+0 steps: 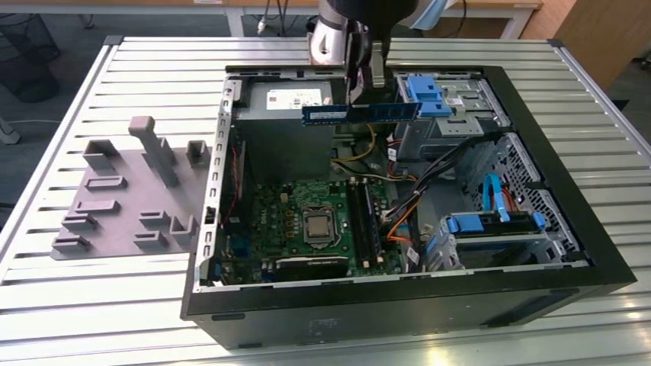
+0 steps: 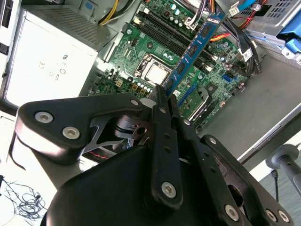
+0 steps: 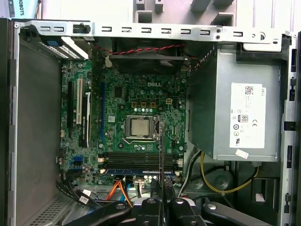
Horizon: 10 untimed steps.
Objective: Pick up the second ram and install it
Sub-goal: 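Insert the second ram into the second slot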
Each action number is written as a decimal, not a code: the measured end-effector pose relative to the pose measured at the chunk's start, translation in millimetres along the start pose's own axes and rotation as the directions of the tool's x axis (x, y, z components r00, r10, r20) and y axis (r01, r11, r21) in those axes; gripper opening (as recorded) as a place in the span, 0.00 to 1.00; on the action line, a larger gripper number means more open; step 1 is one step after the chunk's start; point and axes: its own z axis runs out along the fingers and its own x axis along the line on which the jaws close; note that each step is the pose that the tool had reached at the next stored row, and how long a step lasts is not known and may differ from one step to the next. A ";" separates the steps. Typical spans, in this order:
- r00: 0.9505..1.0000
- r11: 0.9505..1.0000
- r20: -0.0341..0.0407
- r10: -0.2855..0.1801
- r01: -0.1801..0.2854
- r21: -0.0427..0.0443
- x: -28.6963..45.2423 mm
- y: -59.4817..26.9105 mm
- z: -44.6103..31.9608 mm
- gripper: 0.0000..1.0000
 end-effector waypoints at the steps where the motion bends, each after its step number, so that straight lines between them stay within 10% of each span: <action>1: 1.000 1.000 0.000 0.000 0.000 0.000 0.0 0.0 0.0 0.14; 10: 1.000 1.000 0.000 0.010 -0.010 0.000 0.0 -0.1 0.0 0.14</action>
